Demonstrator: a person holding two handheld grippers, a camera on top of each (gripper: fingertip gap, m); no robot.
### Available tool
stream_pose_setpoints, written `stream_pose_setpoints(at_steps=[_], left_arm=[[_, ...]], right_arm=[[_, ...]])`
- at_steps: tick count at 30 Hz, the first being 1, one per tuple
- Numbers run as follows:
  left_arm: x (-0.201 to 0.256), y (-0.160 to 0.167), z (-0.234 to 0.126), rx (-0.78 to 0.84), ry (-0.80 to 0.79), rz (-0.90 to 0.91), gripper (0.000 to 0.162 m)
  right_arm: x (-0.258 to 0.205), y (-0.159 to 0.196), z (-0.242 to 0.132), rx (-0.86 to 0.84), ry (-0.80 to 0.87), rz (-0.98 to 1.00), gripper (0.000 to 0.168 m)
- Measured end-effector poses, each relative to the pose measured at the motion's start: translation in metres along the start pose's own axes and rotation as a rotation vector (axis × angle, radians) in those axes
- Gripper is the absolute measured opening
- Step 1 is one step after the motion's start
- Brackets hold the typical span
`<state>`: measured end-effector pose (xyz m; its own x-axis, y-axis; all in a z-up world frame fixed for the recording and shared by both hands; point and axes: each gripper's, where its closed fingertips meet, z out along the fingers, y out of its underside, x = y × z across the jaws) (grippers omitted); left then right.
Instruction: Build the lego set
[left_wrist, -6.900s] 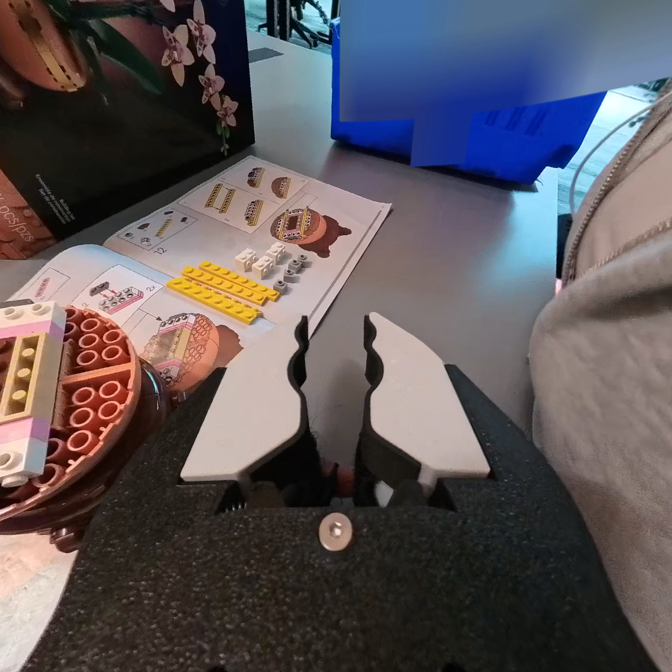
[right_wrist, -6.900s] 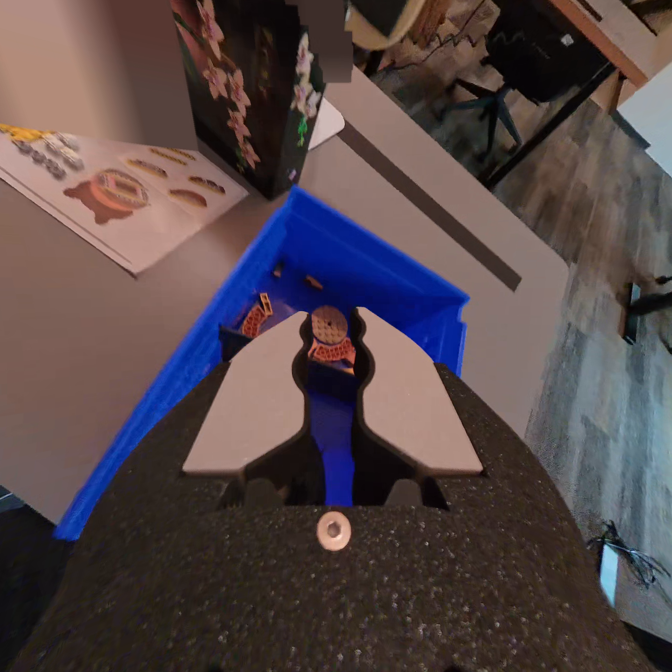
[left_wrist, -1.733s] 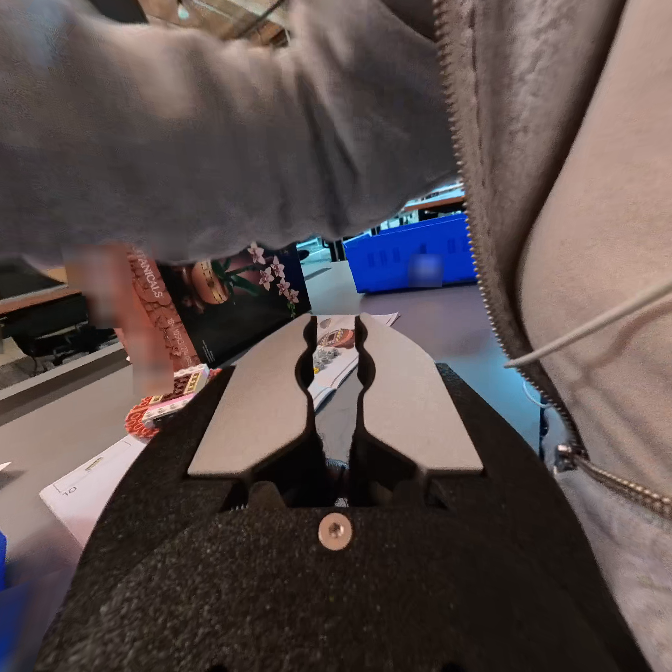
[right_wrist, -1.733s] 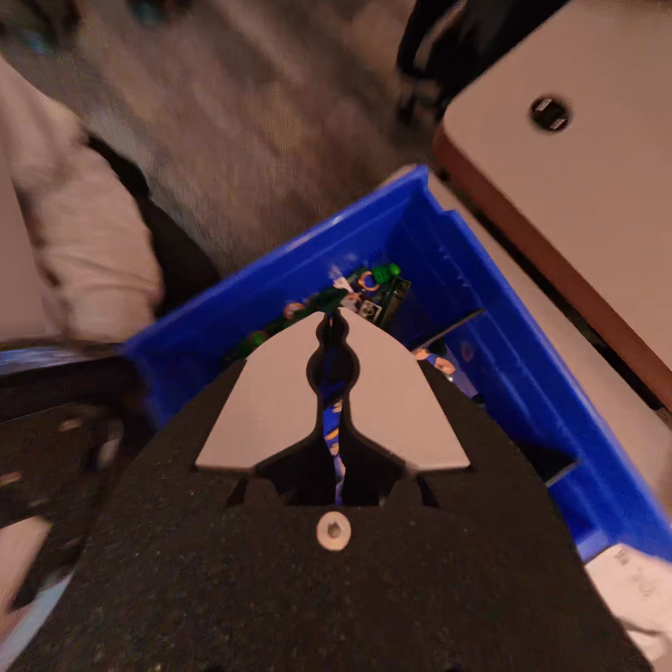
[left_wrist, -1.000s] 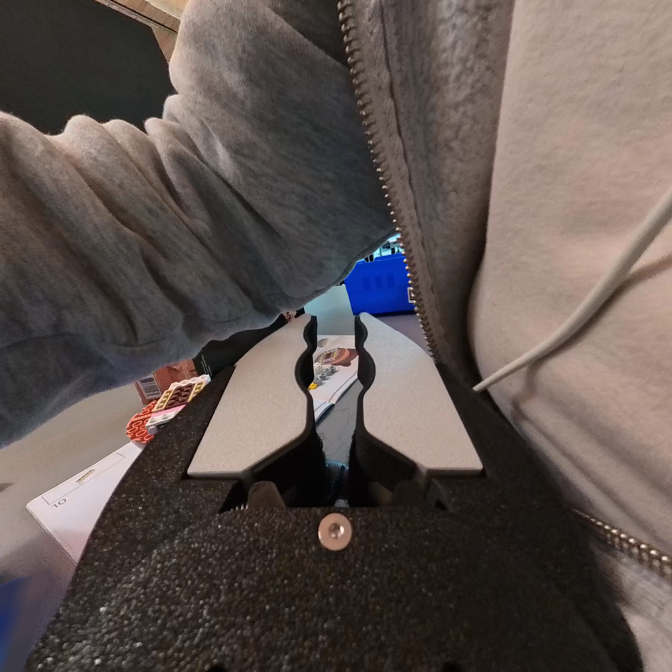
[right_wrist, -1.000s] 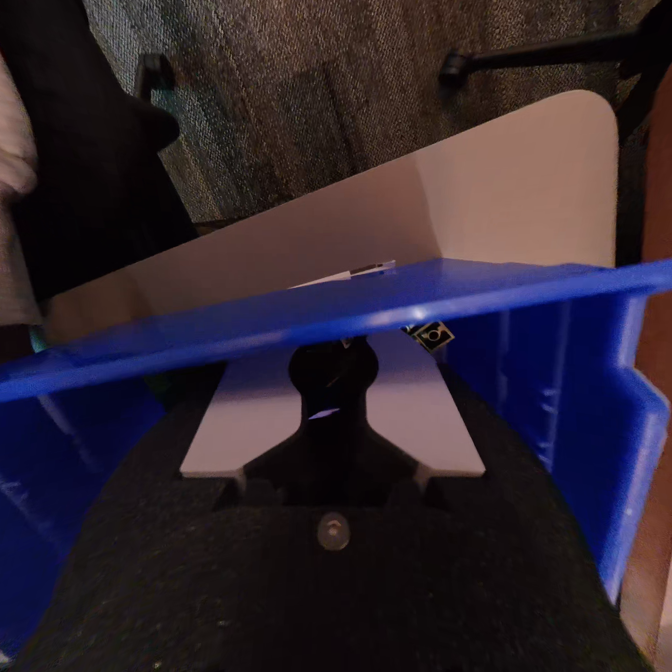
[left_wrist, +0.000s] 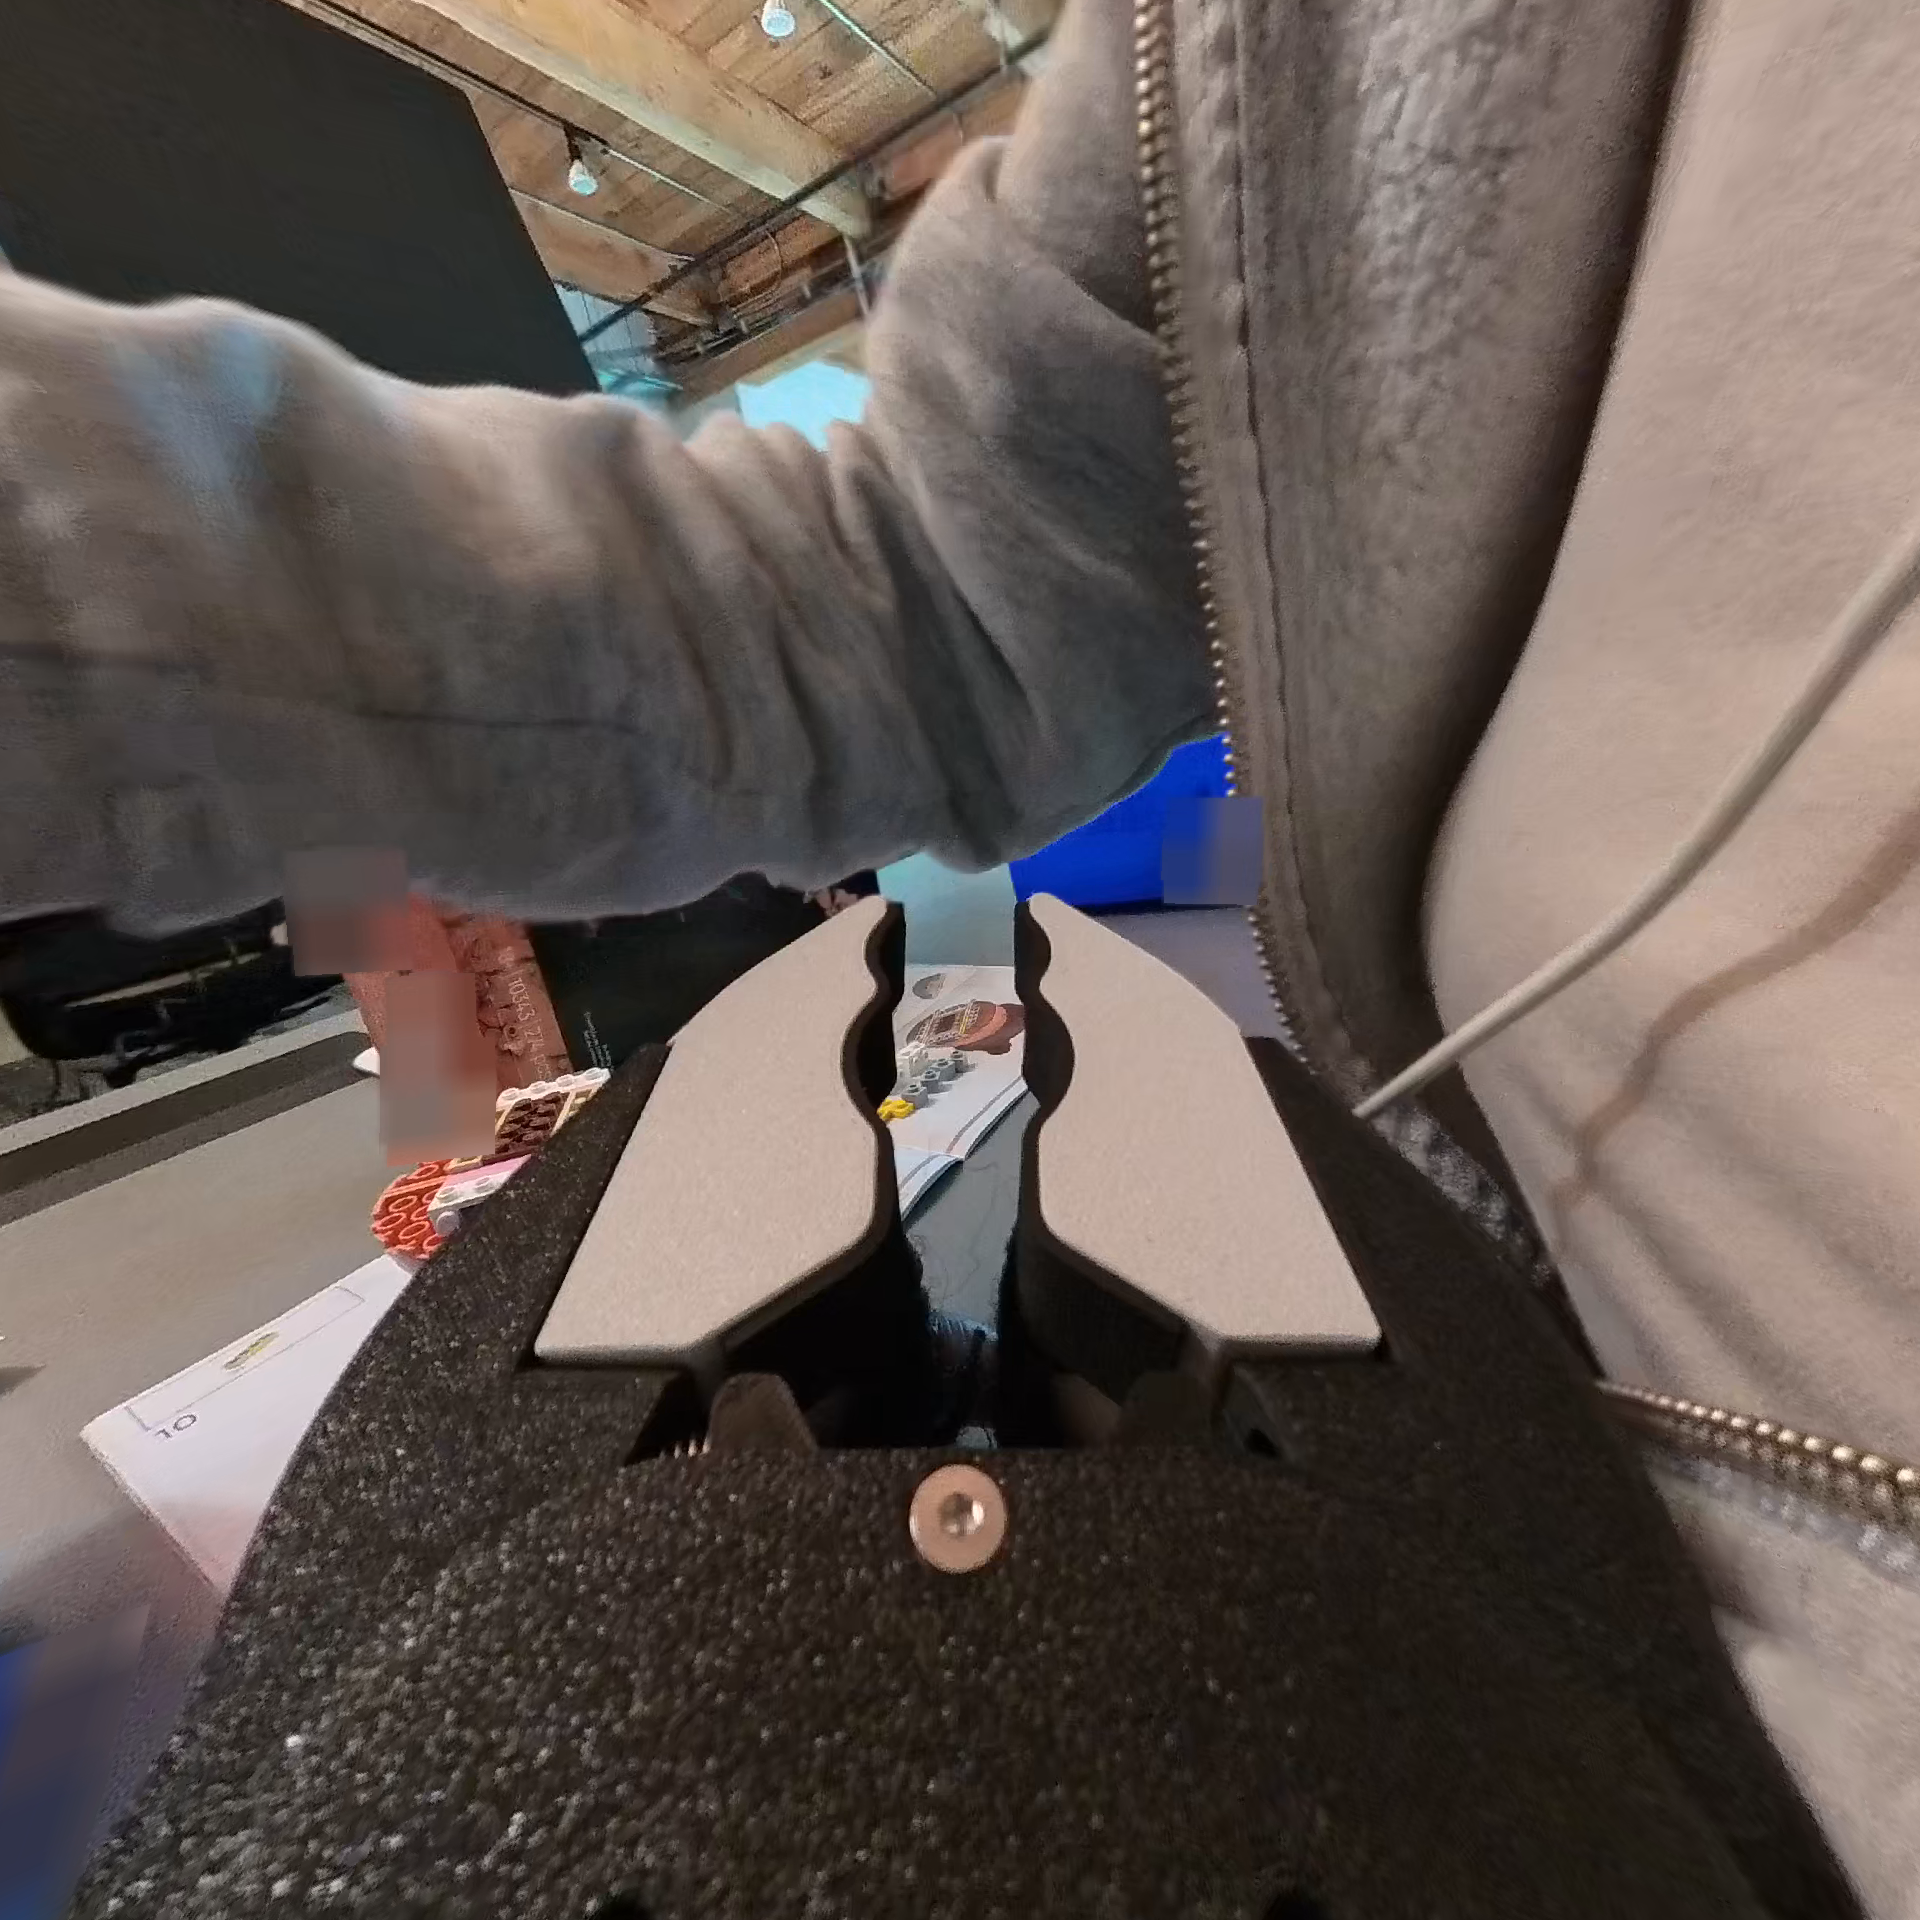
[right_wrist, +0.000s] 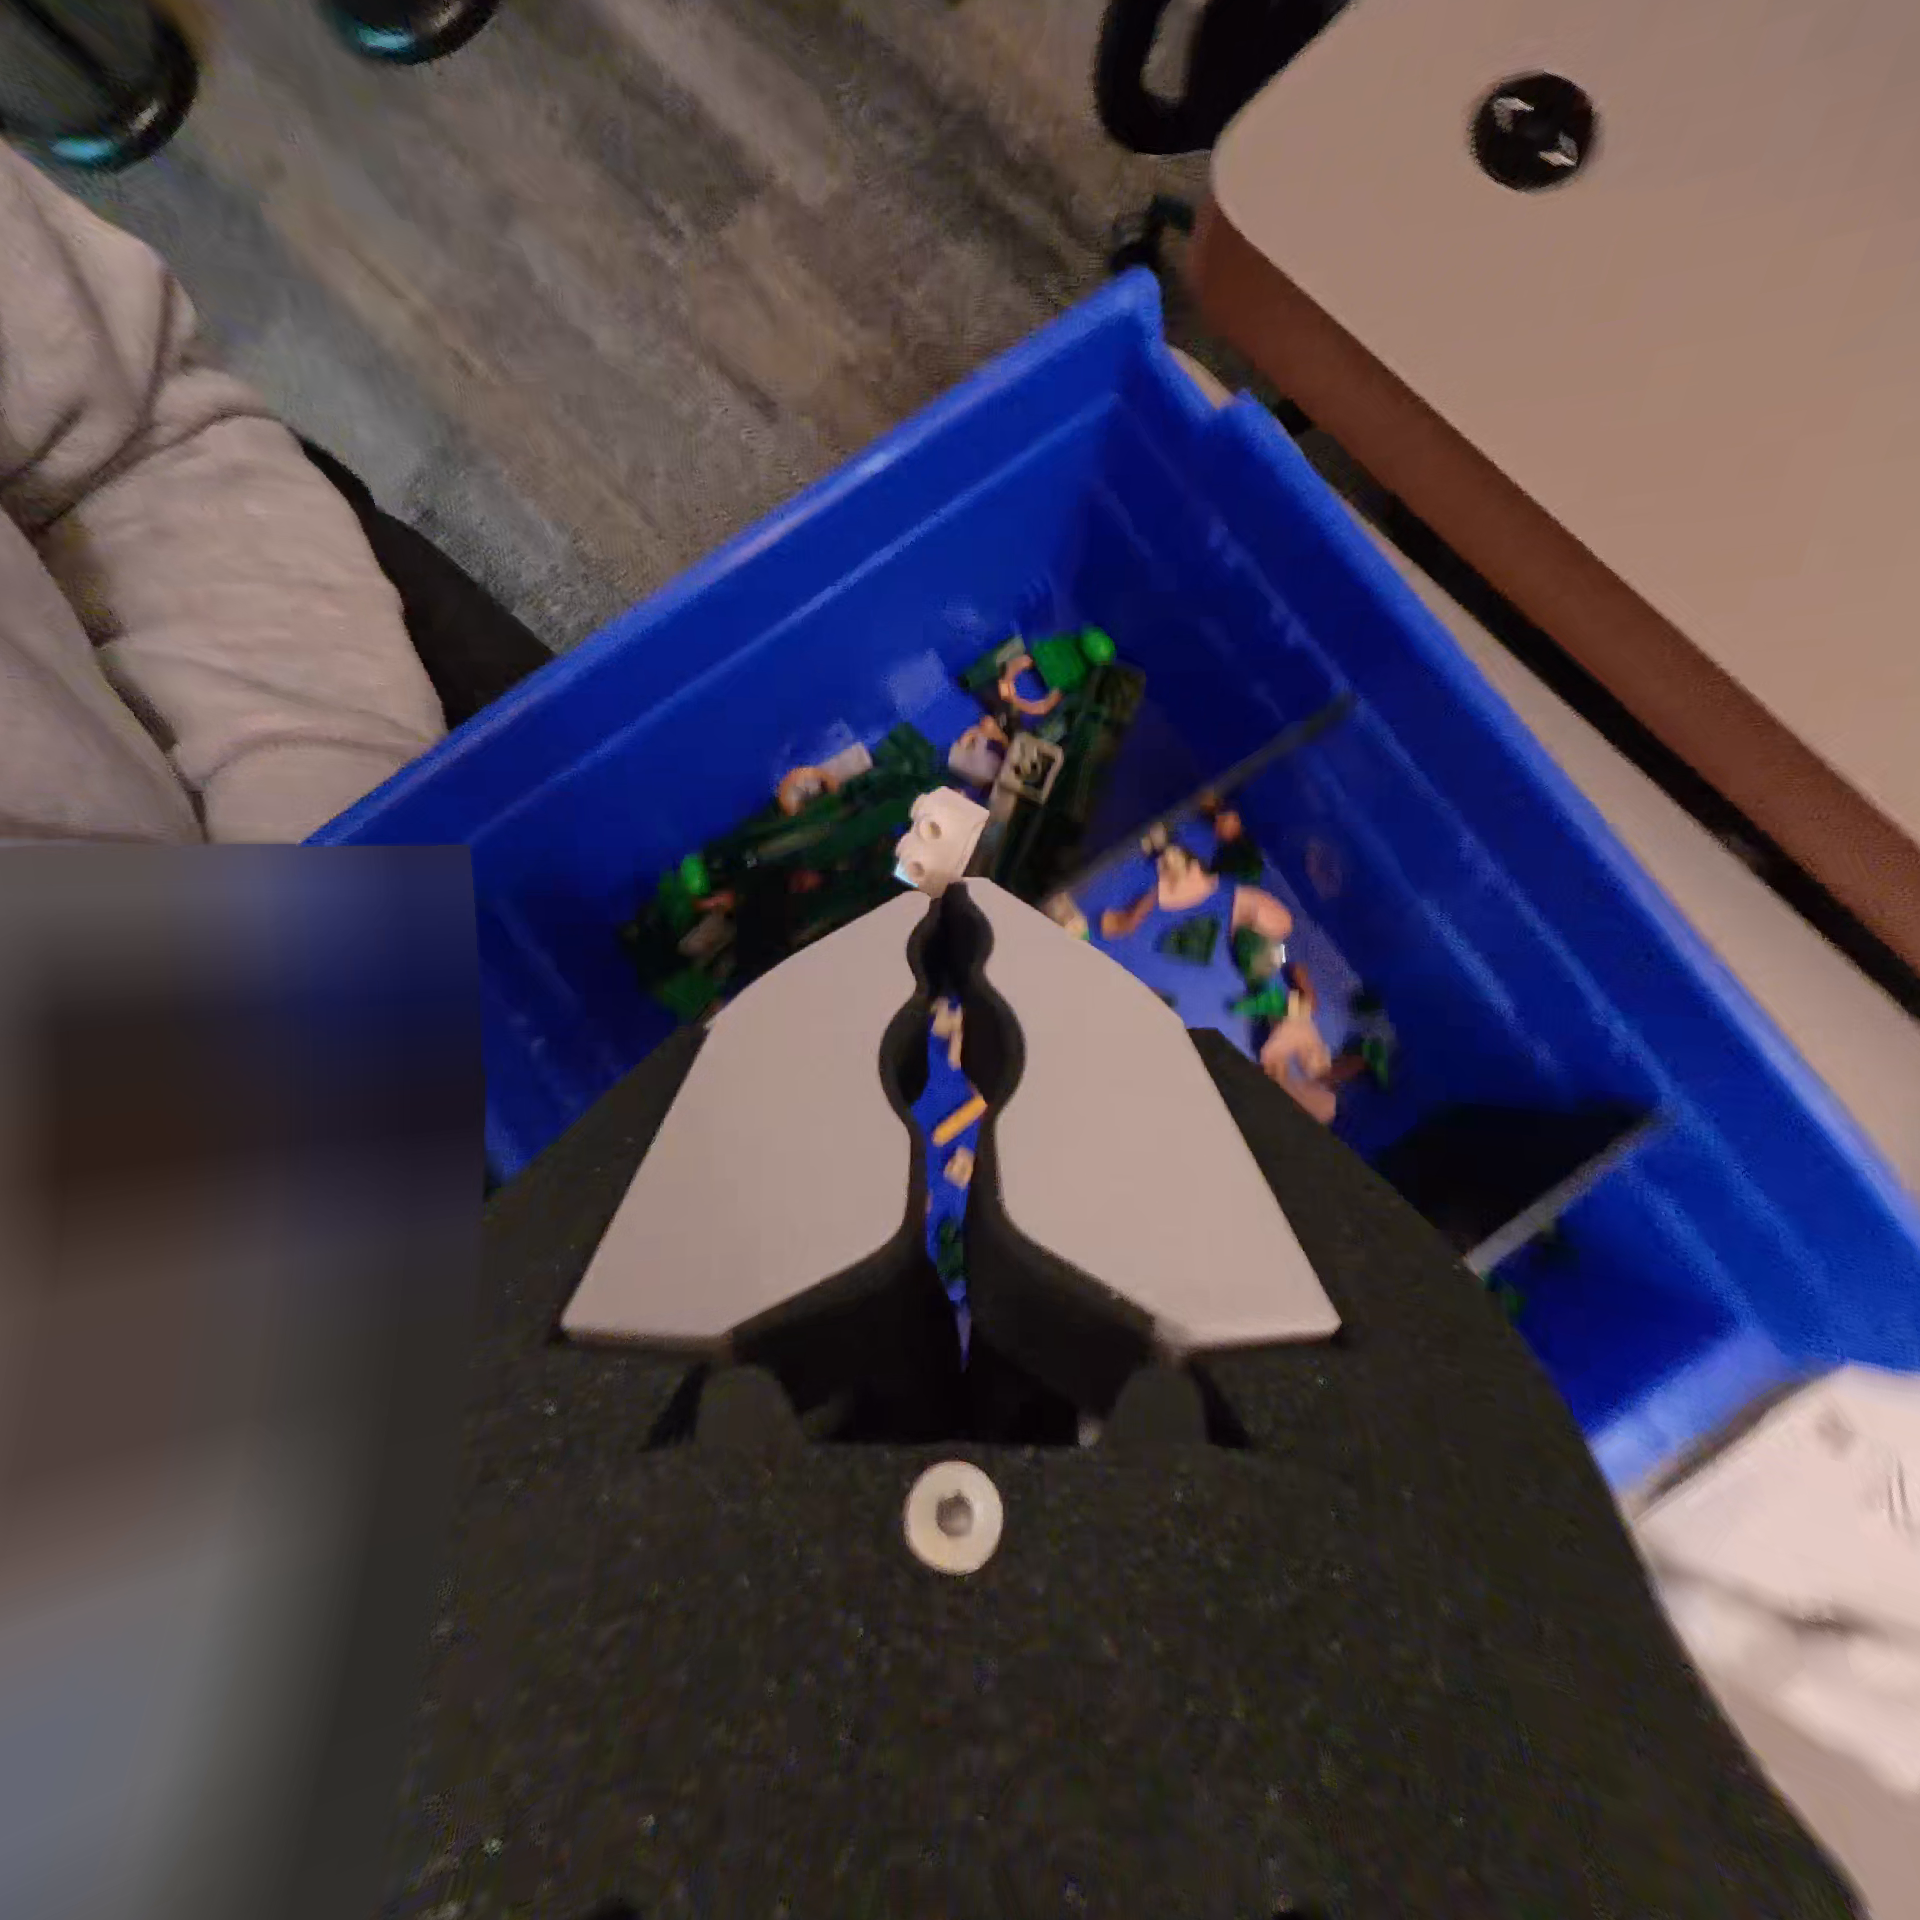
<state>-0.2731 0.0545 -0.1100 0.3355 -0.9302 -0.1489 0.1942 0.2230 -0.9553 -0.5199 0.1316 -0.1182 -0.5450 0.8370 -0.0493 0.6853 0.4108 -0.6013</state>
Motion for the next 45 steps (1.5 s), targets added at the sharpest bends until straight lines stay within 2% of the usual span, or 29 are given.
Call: stream_pose_setpoints(at_steps=[4, 7, 11, 13, 16, 20, 25, 29, 32, 37, 42, 44, 45], left_arm=[[-0.001, 0.001, 0.001, -0.008, -0.009, -0.023, 0.021], [-0.004, -0.001, 0.002, -0.004, -0.026, -0.050, 0.022], [-0.012, -0.010, 0.004, 0.007, -0.064, -0.082, 0.022], [-0.020, -0.003, 0.008, -0.058, -0.099, -0.096, 0.022], [-0.010, 0.026, 0.007, -0.311, -0.032, -0.051, 0.023], [0.012, 0.043, -0.011, -0.451, -0.046, -0.064, 0.024], [-0.007, 0.056, -0.015, -0.575, -0.160, 0.014, 0.025], [-0.031, 0.075, -0.013, -0.699, -0.270, -0.021, 0.027], [-0.049, 0.094, -0.010, -0.788, -0.334, -0.045, 0.028], [-0.046, 0.114, -0.009, -0.888, -0.262, -0.220, 0.024], [-0.054, 0.122, -0.010, -0.944, -0.247, -0.221, 0.030], [-0.051, 0.128, -0.008, -1.001, -0.179, -0.246, 0.028], [-0.049, 0.129, -0.008, -1.019, -0.147, -0.272, 0.033]], right_arm=[[-0.028, 0.041, -0.055, 0.064, 0.132, 0.115, 0.000], [-0.065, 0.073, -0.090, 0.181, 0.189, 0.278, 0.000], [-0.118, 0.121, -0.120, 0.337, 0.275, 0.449, 0.000], [-0.142, 0.142, -0.127, 0.397, 0.297, 0.530, 0.000], [-0.170, 0.176, -0.124, 0.386, 0.353, 0.570, 0.000], [-0.199, 0.206, -0.098, 0.349, 0.411, 0.592, 0.010], [-0.187, 0.239, -0.081, 0.417, 0.618, 0.715, 0.017], [-0.161, 0.249, -0.070, 0.342, 0.781, 0.791, 0.030], [-0.153, 0.253, -0.058, 0.272, 0.837, 0.792, 0.025], [-0.140, 0.247, -0.051, 0.319, 0.864, 0.878, 0.028], [-0.134, 0.249, -0.037, 0.286, 0.868, 0.930, 0.026], [-0.131, 0.251, -0.038, 0.263, 0.899, 0.933, 0.024], [-0.129, 0.250, -0.039, 0.259, 0.914, 0.933, 0.023]])
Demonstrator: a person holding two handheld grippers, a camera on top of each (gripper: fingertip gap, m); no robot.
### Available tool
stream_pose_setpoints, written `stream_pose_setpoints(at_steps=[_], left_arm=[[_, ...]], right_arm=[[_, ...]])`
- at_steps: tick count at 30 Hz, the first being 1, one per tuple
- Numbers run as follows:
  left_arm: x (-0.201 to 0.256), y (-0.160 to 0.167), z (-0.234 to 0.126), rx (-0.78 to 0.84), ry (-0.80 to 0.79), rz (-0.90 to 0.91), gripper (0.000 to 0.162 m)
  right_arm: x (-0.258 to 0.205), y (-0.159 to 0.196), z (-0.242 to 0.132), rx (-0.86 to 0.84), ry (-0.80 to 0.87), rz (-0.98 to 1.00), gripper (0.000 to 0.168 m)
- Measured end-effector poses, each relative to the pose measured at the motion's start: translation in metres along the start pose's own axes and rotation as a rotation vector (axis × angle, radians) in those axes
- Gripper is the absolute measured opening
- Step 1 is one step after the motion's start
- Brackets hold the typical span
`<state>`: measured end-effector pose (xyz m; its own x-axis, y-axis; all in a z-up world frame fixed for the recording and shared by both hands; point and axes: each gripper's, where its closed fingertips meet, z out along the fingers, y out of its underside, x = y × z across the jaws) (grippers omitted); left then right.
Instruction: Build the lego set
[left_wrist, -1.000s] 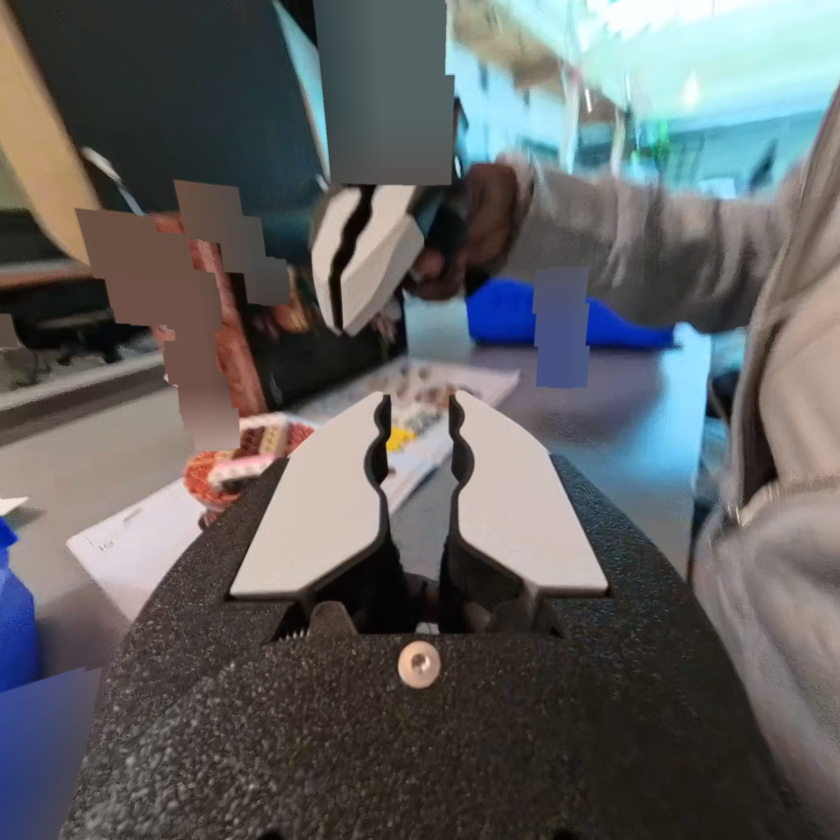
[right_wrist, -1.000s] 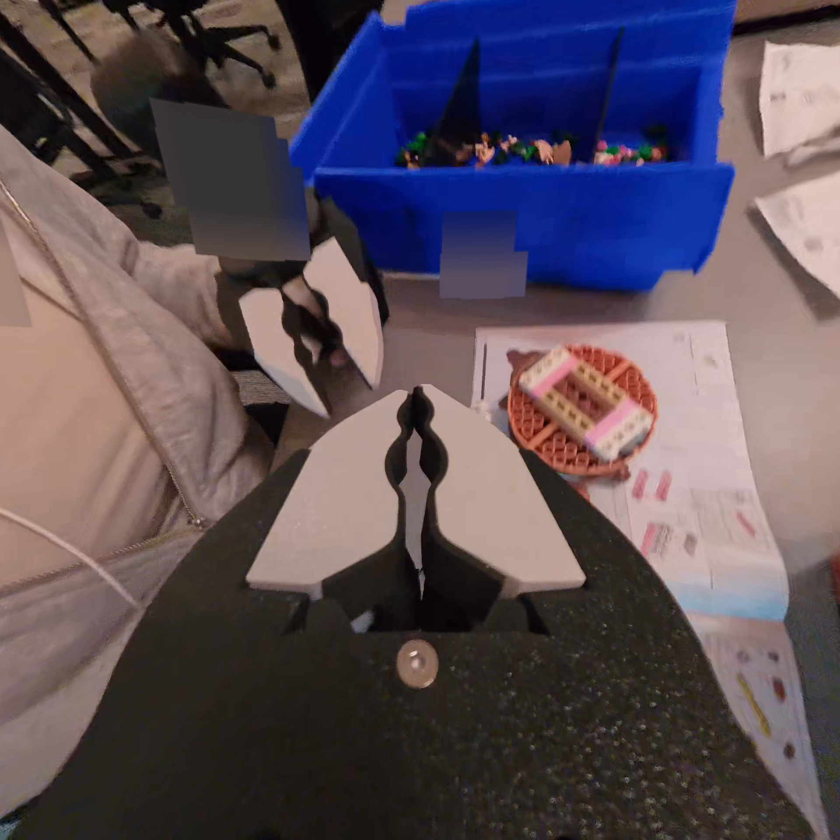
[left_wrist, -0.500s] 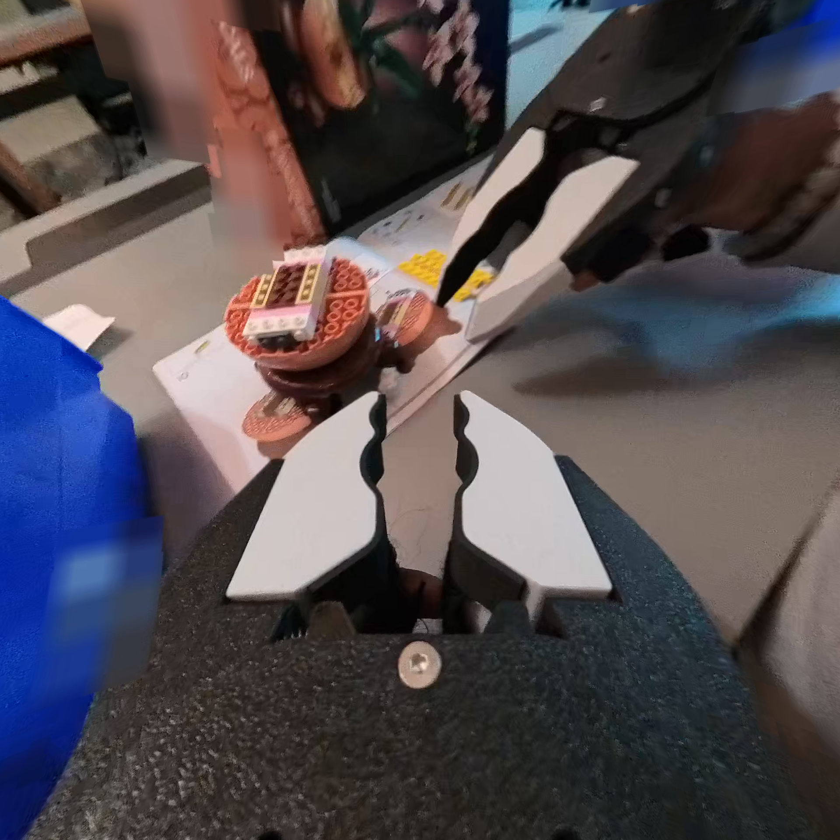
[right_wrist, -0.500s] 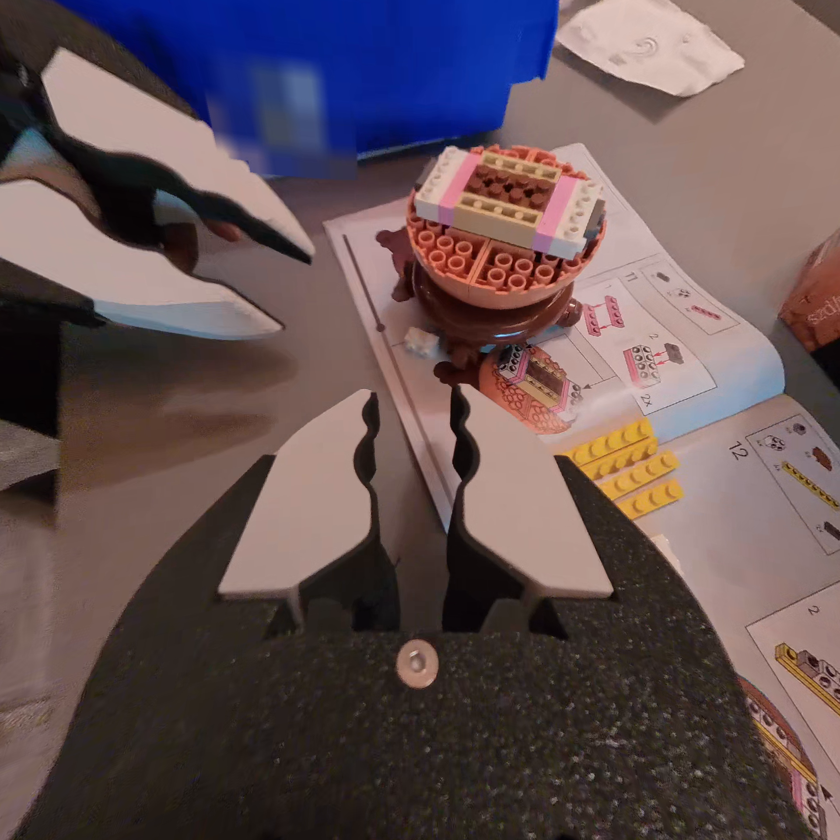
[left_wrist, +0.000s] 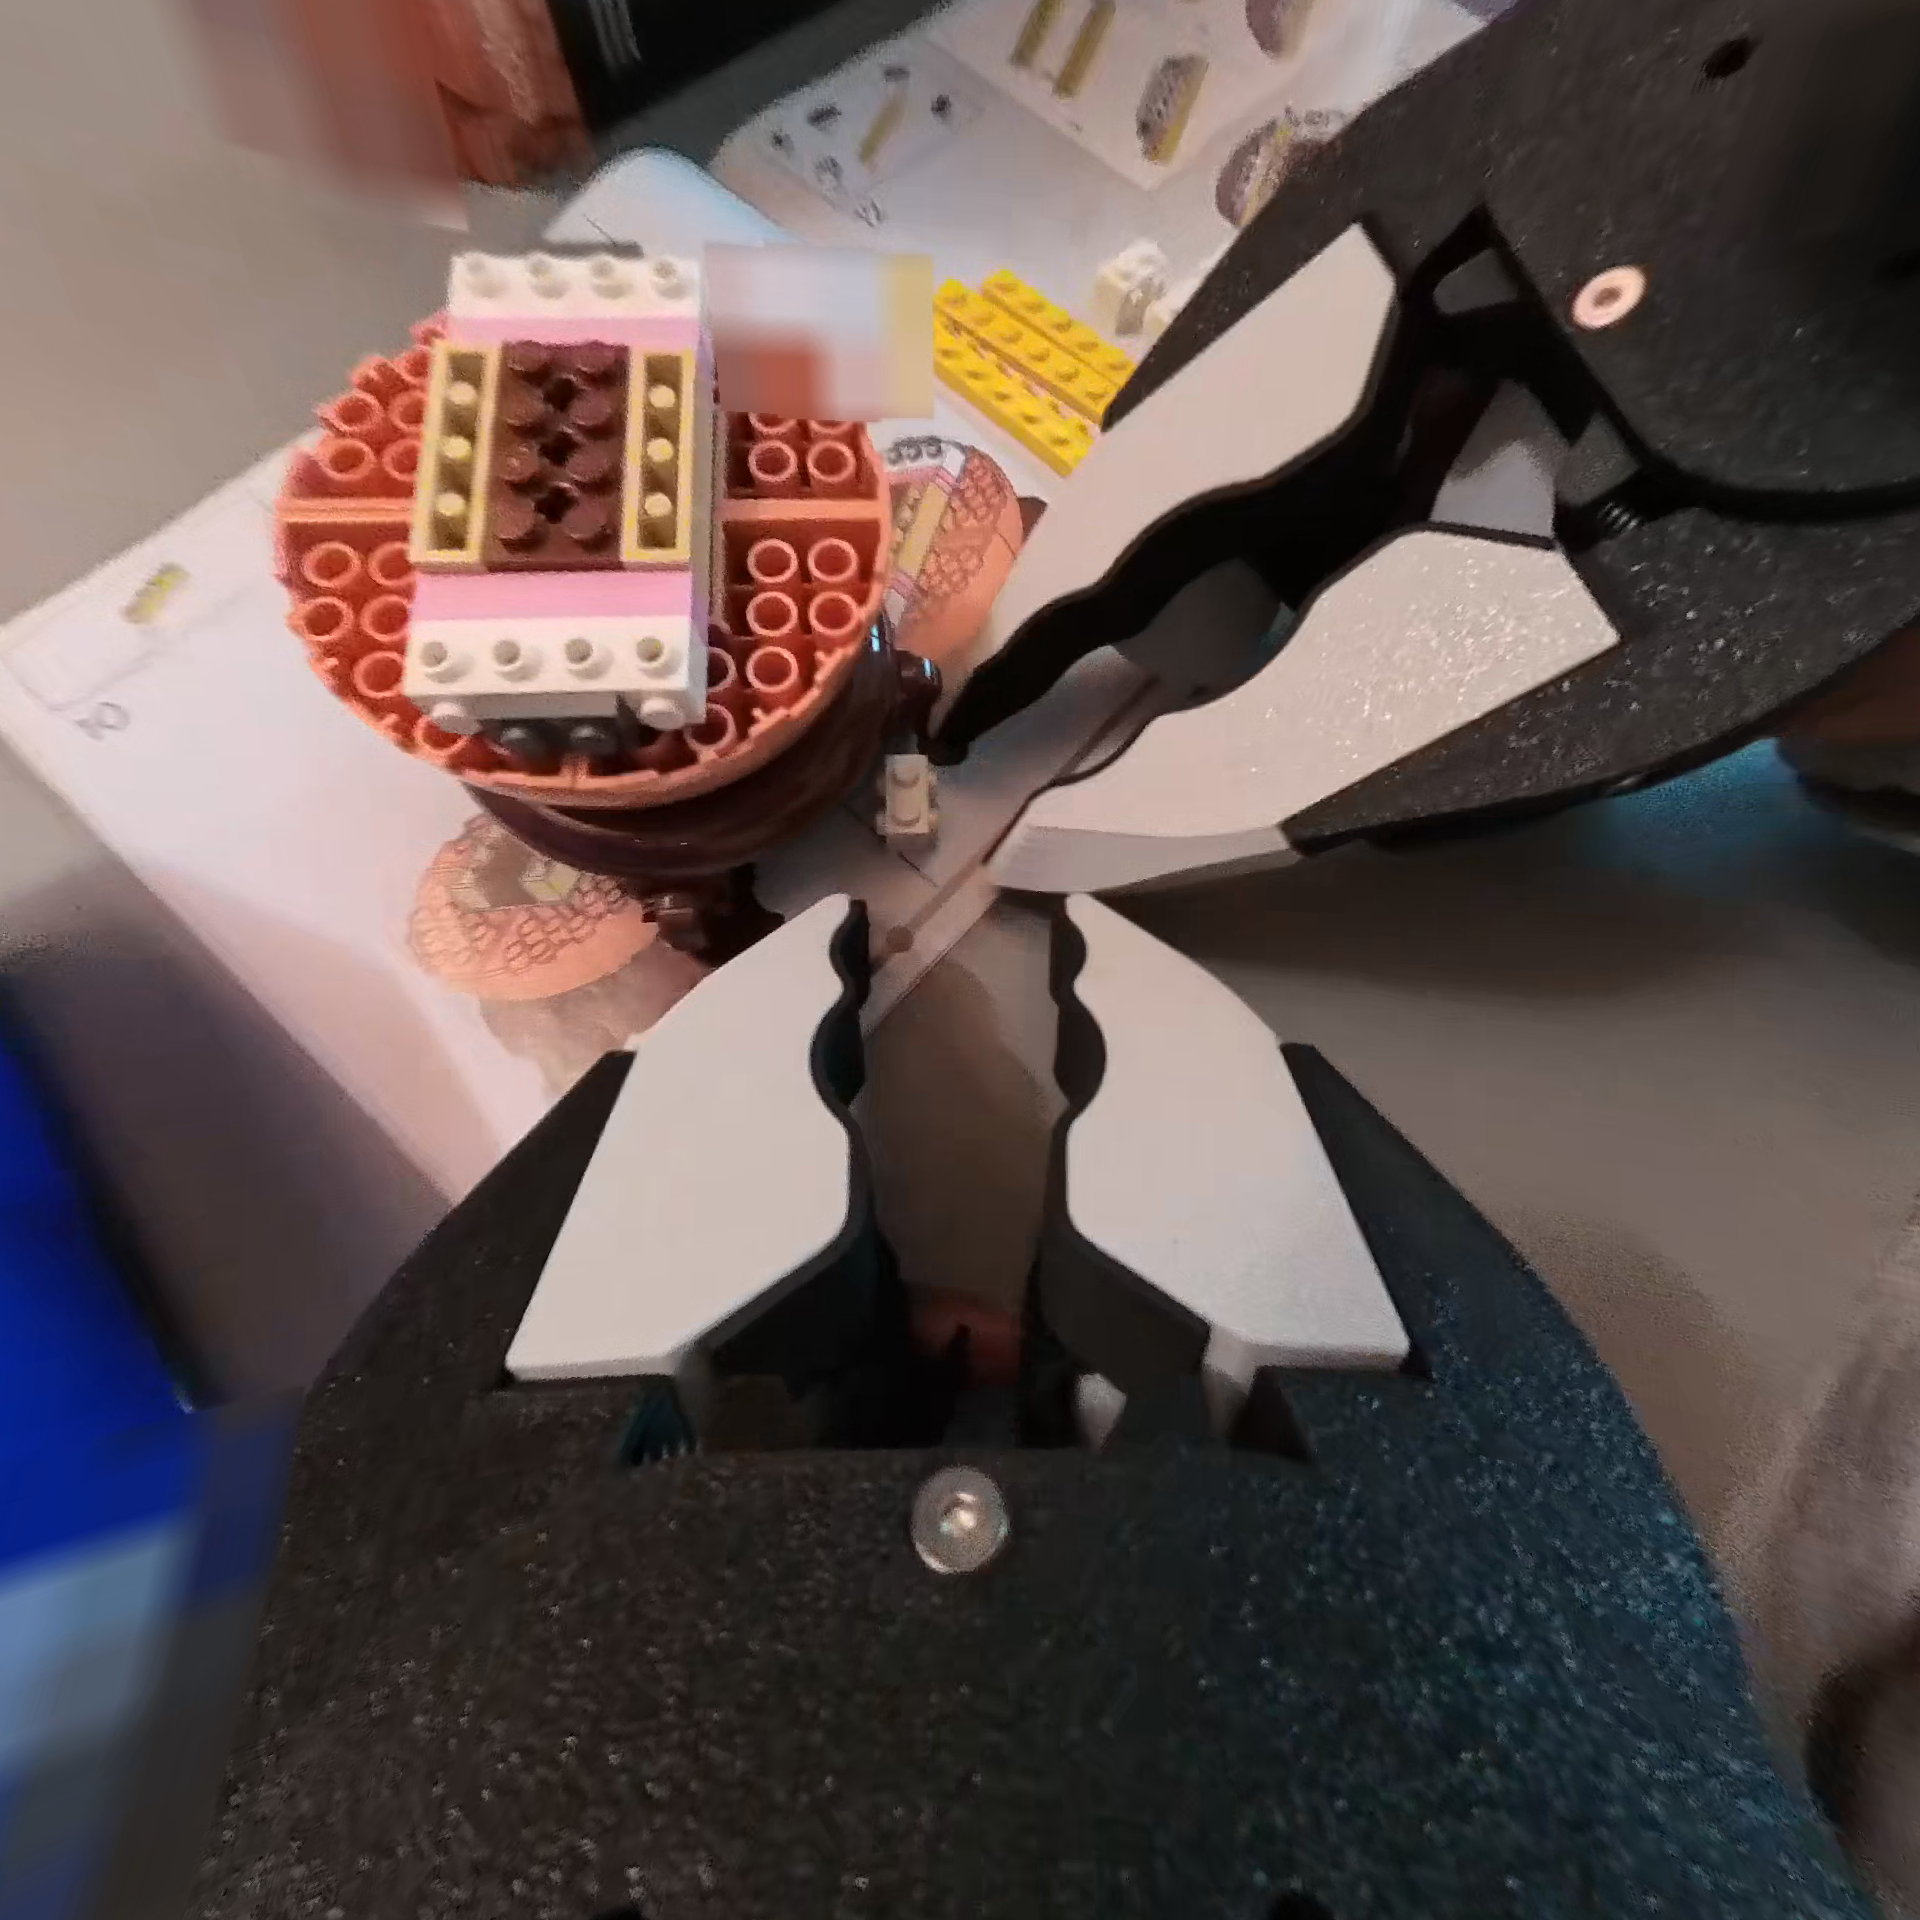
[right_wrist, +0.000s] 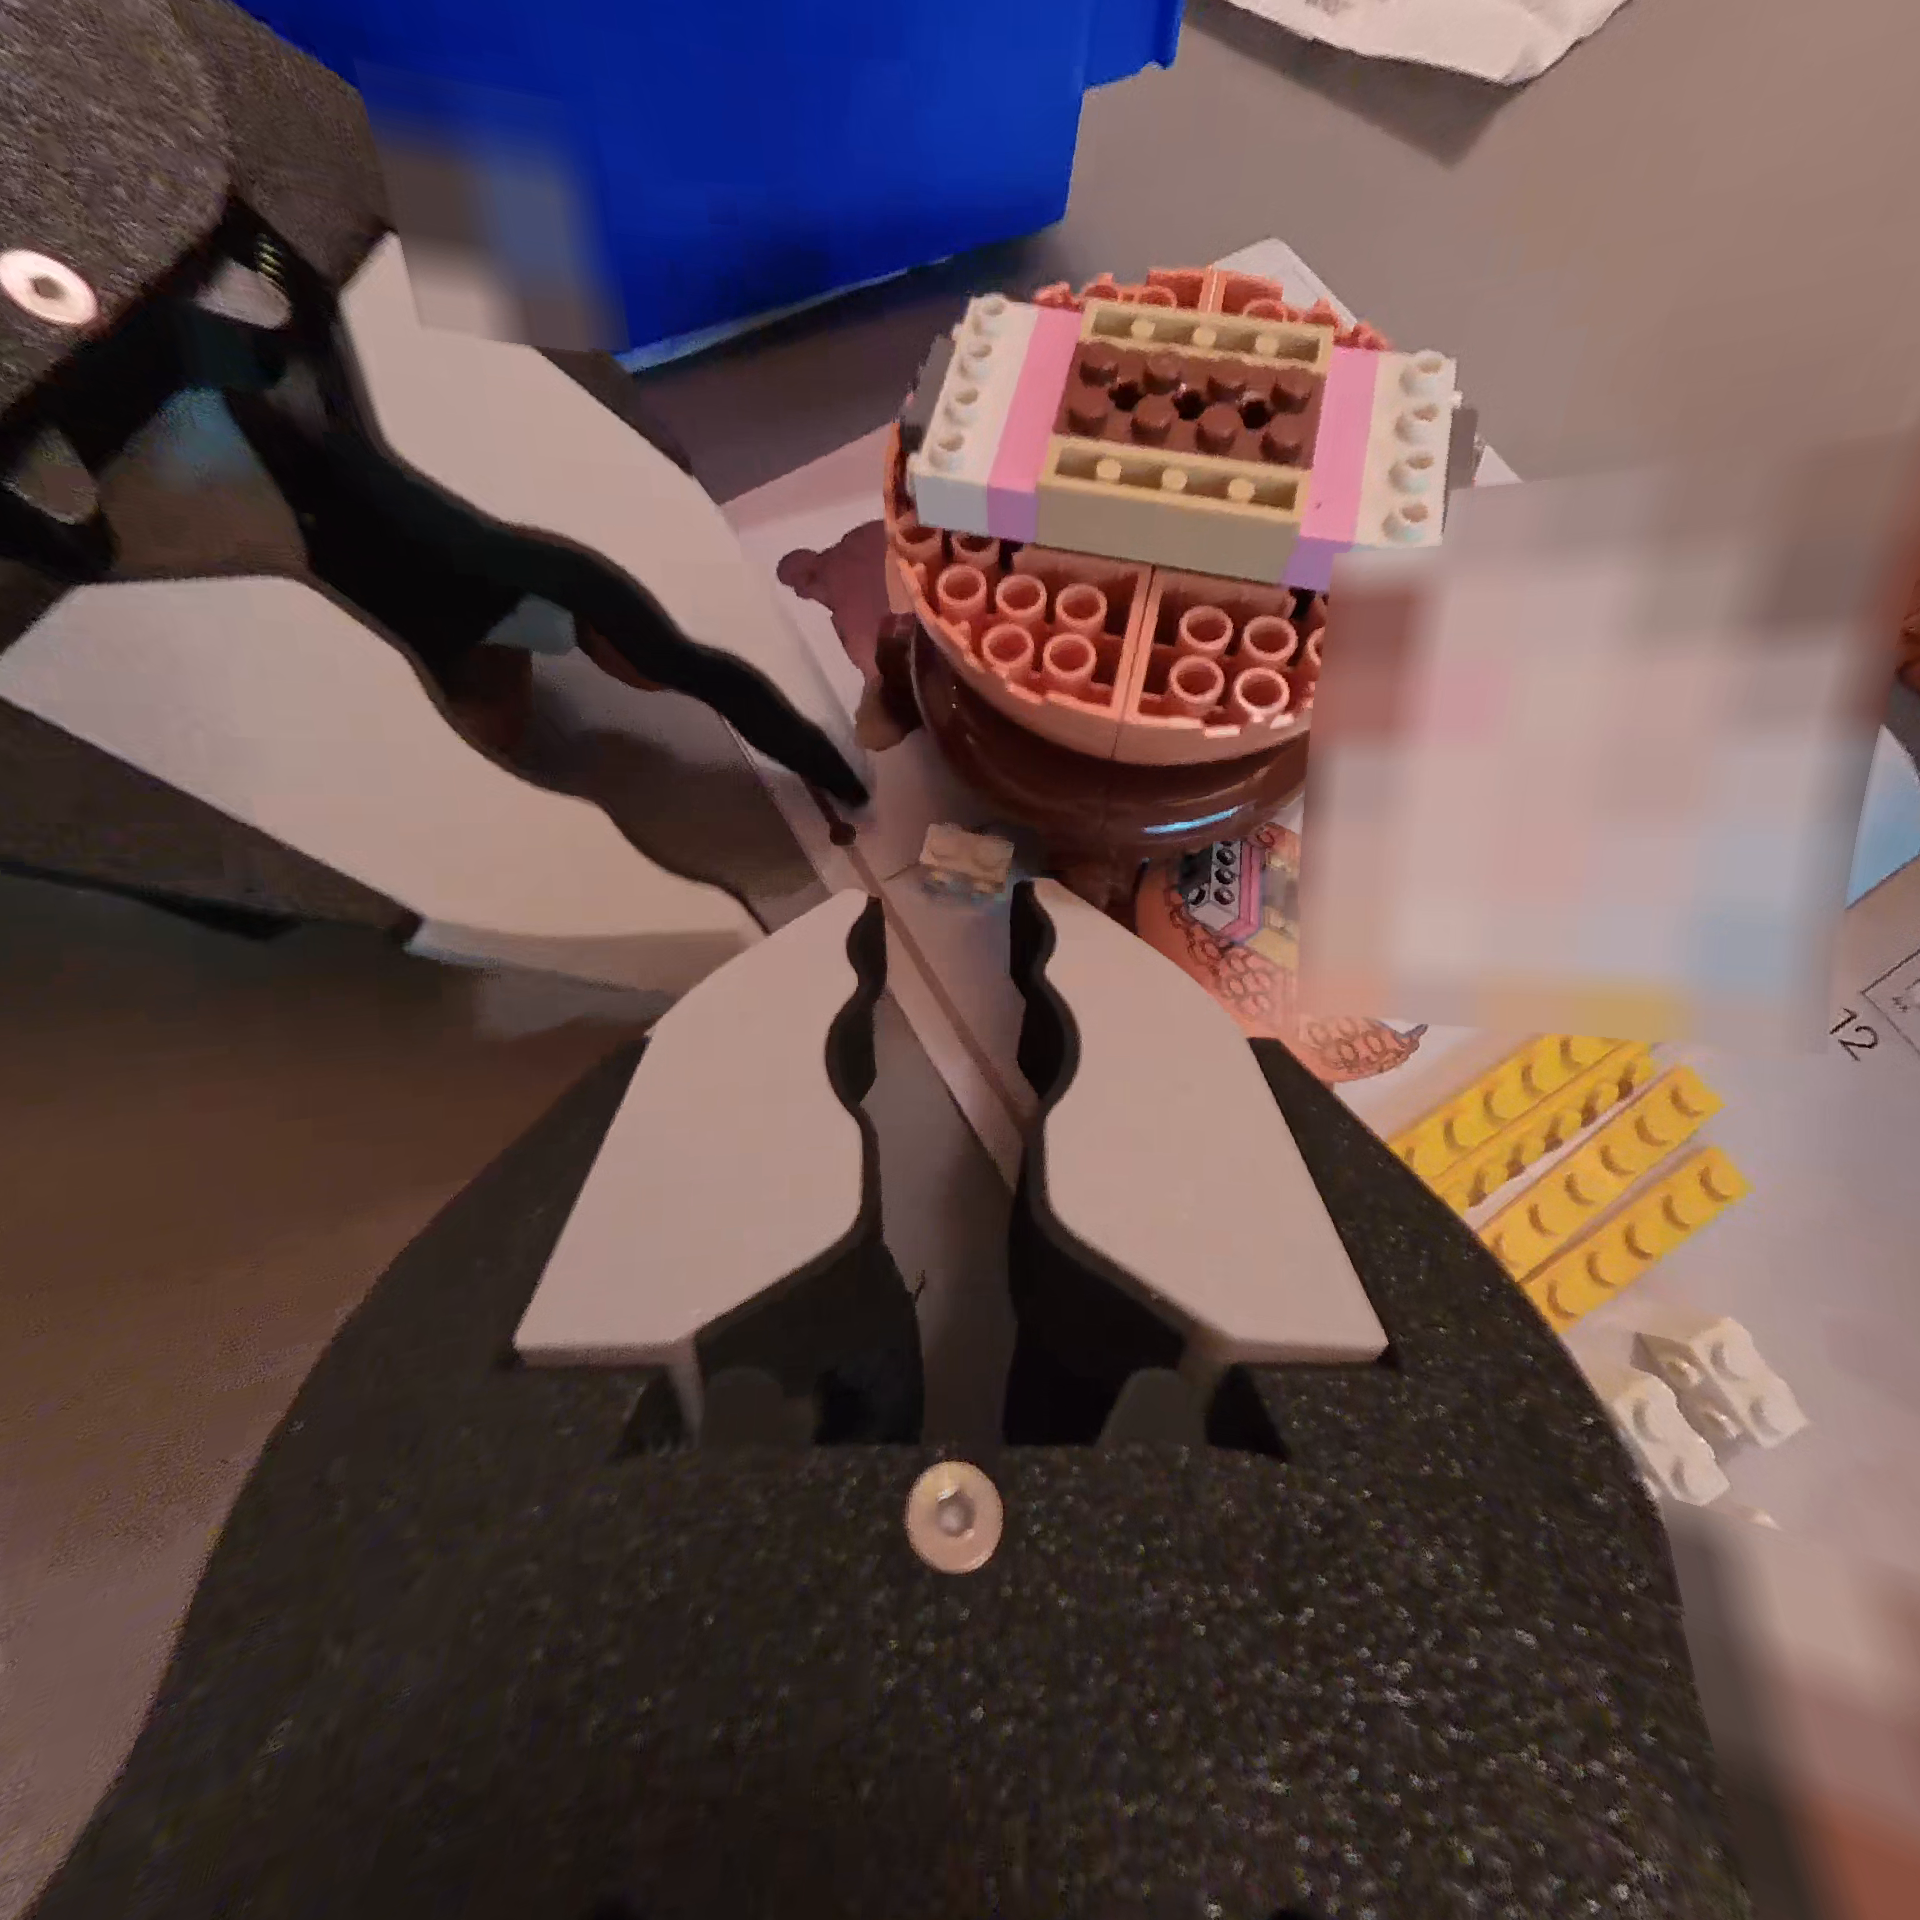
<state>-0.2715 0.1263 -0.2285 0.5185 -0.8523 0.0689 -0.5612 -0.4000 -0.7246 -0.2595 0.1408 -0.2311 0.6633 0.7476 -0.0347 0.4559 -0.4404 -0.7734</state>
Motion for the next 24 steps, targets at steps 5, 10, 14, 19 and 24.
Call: stream_pose_setpoints(at_steps=[5, 10, 14, 19, 24], left_arm=[[0.009, -0.001, -0.008, 0.017, 0.087, -0.055, 0.035], [0.016, 0.003, -0.021, 0.033, 0.040, 0.005, 0.034], [0.021, 0.004, -0.023, 0.055, 0.053, 0.025, 0.034], [0.023, -0.004, -0.029, 0.126, 0.047, 0.074, 0.033], [0.033, -0.015, -0.027, 0.226, 0.075, 0.112, 0.032]], right_arm=[[0.001, -0.001, 0.005, -0.049, 0.071, -0.035, 0.024], [0.002, -0.004, 0.009, -0.063, 0.113, -0.043, 0.025], [0.001, -0.002, 0.008, -0.076, 0.094, -0.039, 0.016], [-0.007, -0.002, -0.044, 0.030, -0.052, -0.116, 0.016], [0.047, 0.027, -0.120, -0.048, -0.060, -0.321, 0.016]])
